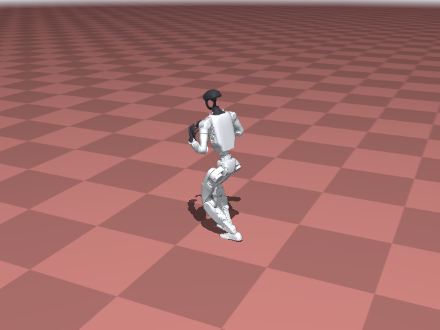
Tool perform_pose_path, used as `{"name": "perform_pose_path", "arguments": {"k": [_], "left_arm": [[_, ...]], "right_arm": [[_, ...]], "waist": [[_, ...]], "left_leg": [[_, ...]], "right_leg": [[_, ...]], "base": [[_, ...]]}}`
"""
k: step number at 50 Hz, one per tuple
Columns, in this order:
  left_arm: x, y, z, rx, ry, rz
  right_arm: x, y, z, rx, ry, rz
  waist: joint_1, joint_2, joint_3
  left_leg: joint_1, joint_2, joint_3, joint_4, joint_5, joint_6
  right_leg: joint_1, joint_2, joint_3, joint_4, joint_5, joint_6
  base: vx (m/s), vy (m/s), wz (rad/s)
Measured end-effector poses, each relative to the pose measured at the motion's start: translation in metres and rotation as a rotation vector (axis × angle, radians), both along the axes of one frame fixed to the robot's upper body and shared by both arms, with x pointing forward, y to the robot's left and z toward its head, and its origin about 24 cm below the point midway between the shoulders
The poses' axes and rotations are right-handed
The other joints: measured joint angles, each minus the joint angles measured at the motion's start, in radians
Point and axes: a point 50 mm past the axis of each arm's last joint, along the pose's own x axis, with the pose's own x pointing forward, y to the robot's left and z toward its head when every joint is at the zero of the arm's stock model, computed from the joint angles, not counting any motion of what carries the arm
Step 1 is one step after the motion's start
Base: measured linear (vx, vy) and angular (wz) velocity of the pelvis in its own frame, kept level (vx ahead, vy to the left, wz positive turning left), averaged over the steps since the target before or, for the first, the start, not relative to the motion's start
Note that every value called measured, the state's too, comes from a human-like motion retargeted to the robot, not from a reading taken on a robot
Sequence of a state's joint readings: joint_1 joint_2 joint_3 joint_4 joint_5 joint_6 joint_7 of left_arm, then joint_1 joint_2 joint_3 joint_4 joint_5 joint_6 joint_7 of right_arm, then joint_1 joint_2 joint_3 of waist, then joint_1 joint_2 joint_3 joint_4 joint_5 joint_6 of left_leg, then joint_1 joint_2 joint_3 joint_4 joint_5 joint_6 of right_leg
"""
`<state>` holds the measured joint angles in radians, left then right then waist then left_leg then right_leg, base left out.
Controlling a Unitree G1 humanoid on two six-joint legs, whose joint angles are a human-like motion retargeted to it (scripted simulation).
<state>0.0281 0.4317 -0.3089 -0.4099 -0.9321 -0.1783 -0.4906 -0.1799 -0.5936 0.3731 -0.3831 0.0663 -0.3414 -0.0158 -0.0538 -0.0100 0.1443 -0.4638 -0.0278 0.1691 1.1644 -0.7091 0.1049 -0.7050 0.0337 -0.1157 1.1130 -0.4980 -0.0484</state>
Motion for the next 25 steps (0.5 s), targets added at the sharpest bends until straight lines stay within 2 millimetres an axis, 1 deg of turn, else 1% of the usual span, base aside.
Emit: {"name": "perform_pose_path", "arguments": {"k": [3,5,7,9,11,14,15,17,18,20,23,25], "left_arm": [[-0.005,0.001,-0.005,0.021,0.012,-0.003],[-0.008,0.002,-0.011,0.03,0.04,-0.001],[-0.011,0.004,-0.017,0.019,0.086,-0.009],[-0.013,0.007,-0.025,0.028,0.128,0.001],[-0.015,0.012,-0.032,0.066,0.158,0.021],[-0.014,0.019,-0.04,0.173,0.162,0.055],[-0.013,0.021,-0.041,0.21,0.158,0.062],[-0.007,0.022,-0.041,0.257,0.137,0.06],[-0.006,0.022,-0.042,0.261,0.136,0.058],[-0.003,0.022,-0.042,0.255,0.139,0.055],[-0.002,0.02,-0.047,0.235,0.164,0.053],[-0.002,0.02,-0.052,0.229,0.186,0.058]], "right_arm": [[-0.004,0.001,-0.002,0.016,0.029,0.027],[-0.006,-0.001,-0.003,0.021,0.038,0.028],[-0.008,-0.004,-0.002,0.005,0.034,0.02],[-0.007,-0.008,-0.002,-0.017,0.028,-0.001],[-0.005,-0.013,-0.003,-0.036,0.022,-0.042],[0.003,-0.022,-0.009,-0.057,0.028,-0.12],[0.005,-0.024,-0.012,-0.062,0.037,-0.144],[0.012,-0.027,-0.019,-0.069,0.063,-0.169],[0.013,-0.027,-0.023,-0.074,0.083,-0.171],[0.015,-0.028,-0.031,-0.081,0.127,-0.169],[0.016,-0.03,-0.042,-0.078,0.189,-0.165],[0.016,-0.031,-0.048,-0.076,0.22,-0.17]], "waist": [[0.023,0.007,-0.023],[0.038,-0.007,-0.034],[0.043,-0.039,-0.039],[0.048,-0.069,-0.04],[0.054,-0.09,-0.033],[0.053,-0.114,-0.002],[0.05,-0.118,0.009],[0.038,-0.119,0.022],[0.03,-0.112,0.023],[0.02,-0.086,0.024],[0.016,-0.05,0.018],[0.025,-0.032,0.011]], "left_leg": [[-0.051,0.068,0.024,-0.005,0.106,-0.039],[-0.08,0.068,0.042,-0.084,0.133,-0.055],[-0.081,0.025,0.069,-0.213,0.135,-0.048],[-0.074,-0.017,0.091,-0.272,0.094,-0.024],[-0.078,-0.038,0.1,-0.23,0.015,0.018],[-0.071,-0.062,0.102,-0.127,-0.098,0.082],[-0.069,-0.065,0.101,-0.096,-0.122,0.096],[-0.059,-0.078,0.088,-0.093,-0.131,0.104],[-0.05,-0.079,0.076,-0.103,-0.129,0.1],[-0.017,-0.071,0.046,-0.129,-0.112,0.078],[0.034,-0.052,0.0,-0.171,-0.044,0.026],[0.055,-0.037,-0.021,-0.188,-0.012,0.003]], "right_leg": [[0.082,0.039,-0.008,-0.127,0.103,0.043],[0.131,0.036,0.0,-0.15,0.146,0.078],[0.176,-0.006,0.01,-0.102,0.131,0.091],[0.209,-0.056,0.012,0.005,0.086,0.088],[0.215,-0.102,0.009,0.154,0.04,0.075],[0.181,-0.168,0.025,0.38,-0.004,0.05],[0.163,-0.181,0.034,0.434,-0.02,0.039],[0.119,-0.19,0.051,0.451,-0.052,0.018],[0.108,-0.184,0.053,0.424,-0.069,0.009],[0.113,-0.145,0.049,0.312,-0.087,0.008],[0.174,-0.067,0.049,0.083,-0.082,0.027],[0.231,-0.029,0.044,-0.039,-0.07,0.032]], "base": [[0.24,-0.03,0.22],[0.24,-0.03,0.25],[0.24,-0.03,0.34],[0.22,-0.04,0.16],[0.22,-0.05,-0.09],[0.23,-0.04,-0.02],[0.23,-0.05,0.22],[0.24,-0.05,0.37],[0.26,-0.06,0.44],[0.28,-0.07,0.44],[0.27,-0.07,0.43],[0.26,-0.06,0.25]]}}
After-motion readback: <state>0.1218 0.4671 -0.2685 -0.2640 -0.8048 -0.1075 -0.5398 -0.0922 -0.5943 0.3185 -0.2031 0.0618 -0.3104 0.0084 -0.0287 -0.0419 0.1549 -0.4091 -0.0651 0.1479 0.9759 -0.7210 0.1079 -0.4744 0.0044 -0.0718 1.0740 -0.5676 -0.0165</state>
